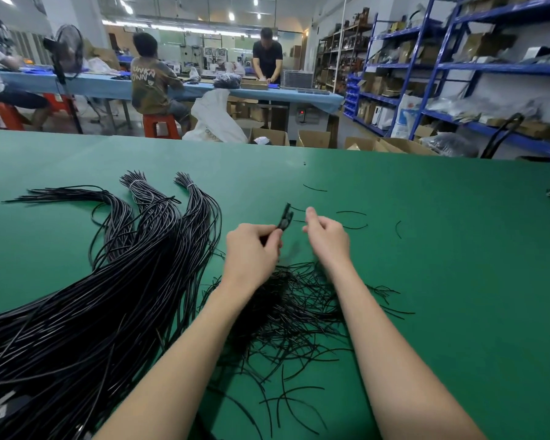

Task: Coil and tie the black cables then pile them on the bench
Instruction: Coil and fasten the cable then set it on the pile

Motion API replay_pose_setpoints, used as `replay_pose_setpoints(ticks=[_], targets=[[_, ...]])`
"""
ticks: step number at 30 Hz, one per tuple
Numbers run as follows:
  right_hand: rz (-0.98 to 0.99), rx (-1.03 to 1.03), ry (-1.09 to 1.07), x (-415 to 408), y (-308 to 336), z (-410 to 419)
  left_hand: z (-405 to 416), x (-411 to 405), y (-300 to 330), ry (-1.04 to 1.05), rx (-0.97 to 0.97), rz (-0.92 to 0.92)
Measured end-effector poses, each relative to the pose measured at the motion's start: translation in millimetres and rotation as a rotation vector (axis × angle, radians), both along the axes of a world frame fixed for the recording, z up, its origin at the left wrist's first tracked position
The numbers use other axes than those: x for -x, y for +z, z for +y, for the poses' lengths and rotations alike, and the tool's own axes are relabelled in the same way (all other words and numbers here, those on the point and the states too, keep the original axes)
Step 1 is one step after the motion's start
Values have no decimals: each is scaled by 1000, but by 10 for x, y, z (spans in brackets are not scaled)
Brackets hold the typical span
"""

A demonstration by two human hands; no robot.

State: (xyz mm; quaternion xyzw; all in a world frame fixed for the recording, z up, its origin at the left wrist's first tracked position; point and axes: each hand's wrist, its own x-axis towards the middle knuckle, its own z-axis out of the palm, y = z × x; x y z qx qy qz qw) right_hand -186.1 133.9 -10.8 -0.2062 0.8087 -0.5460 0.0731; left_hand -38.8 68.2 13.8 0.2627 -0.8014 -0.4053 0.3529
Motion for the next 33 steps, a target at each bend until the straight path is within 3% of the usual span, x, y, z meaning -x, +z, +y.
replay_pose_setpoints(ticks=[3, 8, 13, 25, 33], targets=[[337, -411, -70, 450, -72, -92, -168, -54, 26, -25, -331, 161], [285, -819, 11, 1161, -124, -117, -416, -134, 22, -47, -538, 286], [202, -908, 34, 1336, -178, -132, -541, -159, 14, -64, -616, 336], [449, -906, 452, 678, -89, -603, -564, -169, 66, -66, -654, 342], [410, -809, 436, -27, 76, -204, -490, -155, 123, -71, -684, 344]])
